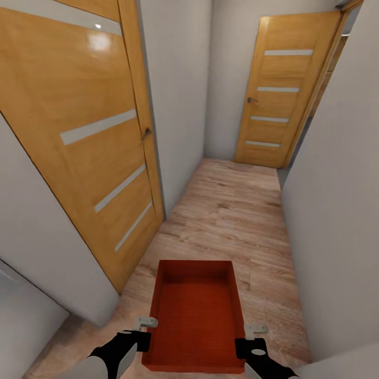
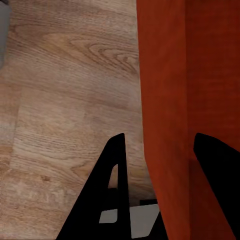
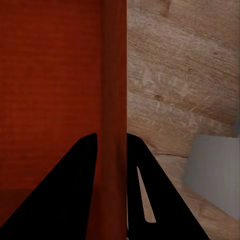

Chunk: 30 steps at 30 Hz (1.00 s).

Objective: Move the two storage containers from the living room to the garage. In the garage, place one container on the floor and stack the other container on top of it (either order is fine).

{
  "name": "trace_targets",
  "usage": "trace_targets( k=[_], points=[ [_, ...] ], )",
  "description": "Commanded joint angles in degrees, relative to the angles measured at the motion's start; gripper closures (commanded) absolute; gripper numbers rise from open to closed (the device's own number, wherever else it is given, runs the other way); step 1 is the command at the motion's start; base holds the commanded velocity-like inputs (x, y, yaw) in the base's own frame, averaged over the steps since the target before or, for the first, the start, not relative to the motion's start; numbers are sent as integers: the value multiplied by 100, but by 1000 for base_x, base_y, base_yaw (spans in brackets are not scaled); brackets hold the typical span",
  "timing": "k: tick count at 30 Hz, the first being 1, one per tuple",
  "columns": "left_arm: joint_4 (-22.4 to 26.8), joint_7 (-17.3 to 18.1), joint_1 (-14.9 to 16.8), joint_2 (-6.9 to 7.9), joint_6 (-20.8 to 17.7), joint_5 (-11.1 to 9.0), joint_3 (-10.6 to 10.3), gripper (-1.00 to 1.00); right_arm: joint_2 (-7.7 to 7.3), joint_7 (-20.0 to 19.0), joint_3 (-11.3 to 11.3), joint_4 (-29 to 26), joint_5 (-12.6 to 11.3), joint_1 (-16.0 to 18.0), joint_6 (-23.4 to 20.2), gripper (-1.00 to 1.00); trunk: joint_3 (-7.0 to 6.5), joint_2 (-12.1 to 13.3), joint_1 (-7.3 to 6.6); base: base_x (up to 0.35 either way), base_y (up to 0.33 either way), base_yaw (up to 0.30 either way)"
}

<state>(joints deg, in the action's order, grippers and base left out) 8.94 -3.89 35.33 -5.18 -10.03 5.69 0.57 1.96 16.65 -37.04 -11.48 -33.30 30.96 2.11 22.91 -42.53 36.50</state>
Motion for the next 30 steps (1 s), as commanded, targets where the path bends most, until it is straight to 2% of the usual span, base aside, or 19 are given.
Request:
trace_targets(
  k=[1, 19, 30],
  points=[
    [11, -24, 0, 0, -35, 98, 4, 100, -3, 31, 22, 5, -30, 6, 33, 100, 6, -5, 4, 325, 0, -55],
    [11, -24, 0, 0, -38, 99, 4, 100, -3, 31, 22, 5, -32, 6, 32, 100, 6, -5, 4, 324, 0, -234],
    [11, -24, 0, 0, -37, 98, 4, 100, -3, 31, 22, 5, -27, 6, 35, 100, 6, -5, 4, 325, 0, -18]
  ],
)
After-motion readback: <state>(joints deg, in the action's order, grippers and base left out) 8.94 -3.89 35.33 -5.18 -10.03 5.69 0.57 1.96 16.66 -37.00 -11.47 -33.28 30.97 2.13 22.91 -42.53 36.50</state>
